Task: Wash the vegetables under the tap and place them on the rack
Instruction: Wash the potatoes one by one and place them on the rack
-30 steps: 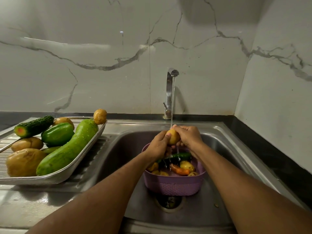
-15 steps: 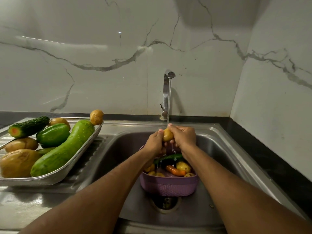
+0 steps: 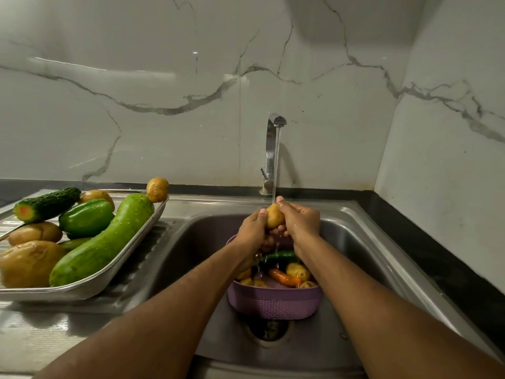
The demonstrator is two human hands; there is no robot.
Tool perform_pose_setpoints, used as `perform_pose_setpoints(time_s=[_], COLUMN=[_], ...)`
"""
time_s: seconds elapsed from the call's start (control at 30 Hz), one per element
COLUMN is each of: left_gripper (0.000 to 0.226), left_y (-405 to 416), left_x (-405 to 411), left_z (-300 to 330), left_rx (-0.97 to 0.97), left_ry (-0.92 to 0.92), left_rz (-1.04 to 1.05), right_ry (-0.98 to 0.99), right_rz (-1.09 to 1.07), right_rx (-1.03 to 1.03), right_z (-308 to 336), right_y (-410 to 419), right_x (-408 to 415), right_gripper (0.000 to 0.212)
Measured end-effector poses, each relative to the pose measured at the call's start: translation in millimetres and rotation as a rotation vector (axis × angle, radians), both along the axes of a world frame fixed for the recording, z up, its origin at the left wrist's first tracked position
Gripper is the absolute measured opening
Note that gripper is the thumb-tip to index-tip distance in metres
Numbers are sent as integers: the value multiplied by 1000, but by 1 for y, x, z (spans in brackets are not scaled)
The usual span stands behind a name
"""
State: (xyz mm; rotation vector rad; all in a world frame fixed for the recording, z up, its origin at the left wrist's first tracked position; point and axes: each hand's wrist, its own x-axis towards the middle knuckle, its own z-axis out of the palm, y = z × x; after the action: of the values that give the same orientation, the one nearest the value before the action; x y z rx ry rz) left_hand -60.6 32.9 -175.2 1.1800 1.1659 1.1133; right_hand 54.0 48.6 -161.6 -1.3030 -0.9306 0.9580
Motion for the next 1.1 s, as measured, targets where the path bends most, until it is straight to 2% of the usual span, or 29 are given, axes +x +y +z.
perform_pose_setpoints(time_s=[0.1,0.23,0.4,0.6,0.77,0.83,0.9,0.97,1.03,1.1], left_gripper=[40,43,47,42,42,42,41,42,41,39], left_y=[2,0,0,-6,-7,-7,-7,-8,-8,-8], left_x=[-1,-6,-7,-3,-3,-5,-6,-5,-5,-6], left_z=[0,5,4,5,5,4,5,4,3,3], left_rx=[1,-46,-66,62,81,100,119,127,142,144], left_ry=[-2,-73,-64,38,32,23,9,20,23,25], left_rz=[30,58,47,1,55,58,66,77,77,86], right_ry=[37,63,86,12,15,-84,-323,-561,-616,-540], right_rz=[120,276,207,-22,126,233,297,248,158,97], right_rx=[1,40,62,95,39,28,49,110,167,177], right_z=[2,3,2,4,5,7,9,8,6,5], right_y=[-1,1,-3,-5,-1,0,0,0,3,3], right_x=[3,7,3,-1,6,8,7,6,6,8], right_gripper=[24,36,33,30,19,30,39,40,36,34])
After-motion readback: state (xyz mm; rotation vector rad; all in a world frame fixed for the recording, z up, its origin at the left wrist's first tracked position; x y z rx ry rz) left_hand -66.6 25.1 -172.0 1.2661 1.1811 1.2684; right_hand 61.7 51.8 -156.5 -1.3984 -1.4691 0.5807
